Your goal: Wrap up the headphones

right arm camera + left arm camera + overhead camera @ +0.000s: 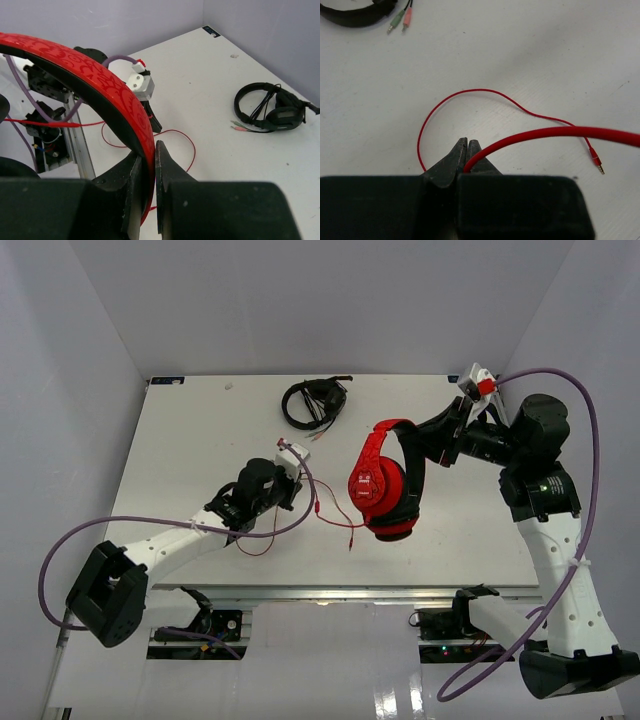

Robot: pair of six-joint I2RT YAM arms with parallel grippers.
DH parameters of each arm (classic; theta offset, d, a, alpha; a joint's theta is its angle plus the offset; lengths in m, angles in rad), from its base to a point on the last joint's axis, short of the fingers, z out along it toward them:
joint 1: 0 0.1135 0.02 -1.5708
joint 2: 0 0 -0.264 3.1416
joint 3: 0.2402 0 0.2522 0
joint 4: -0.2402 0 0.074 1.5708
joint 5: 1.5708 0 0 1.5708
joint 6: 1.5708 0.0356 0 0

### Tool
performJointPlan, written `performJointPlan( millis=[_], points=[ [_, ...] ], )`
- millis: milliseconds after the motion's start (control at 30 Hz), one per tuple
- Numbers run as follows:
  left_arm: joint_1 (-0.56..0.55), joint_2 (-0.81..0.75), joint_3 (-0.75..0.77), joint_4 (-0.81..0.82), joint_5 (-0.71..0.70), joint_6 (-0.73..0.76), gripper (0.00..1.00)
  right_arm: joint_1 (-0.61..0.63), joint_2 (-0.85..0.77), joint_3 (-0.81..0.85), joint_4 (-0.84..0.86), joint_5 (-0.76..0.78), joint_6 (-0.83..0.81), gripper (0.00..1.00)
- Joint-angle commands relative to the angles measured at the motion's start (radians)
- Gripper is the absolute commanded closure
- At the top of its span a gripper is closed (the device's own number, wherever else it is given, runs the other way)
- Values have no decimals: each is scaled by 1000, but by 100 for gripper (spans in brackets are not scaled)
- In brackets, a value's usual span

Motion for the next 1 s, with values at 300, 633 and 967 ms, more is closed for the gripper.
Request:
performJointPlan(
  millis=[300, 633, 967],
  points=[
    [-34, 214, 27, 71, 155, -94, 100, -14, -18, 25, 90, 368, 348, 92],
    [-95, 165, 7, 78, -69, -271, 100, -14, -59, -91, 53, 916, 422, 92],
    [-223, 222, 74, 1, -206, -300, 100, -18, 12, -205, 105, 1139, 465, 92]
  ],
)
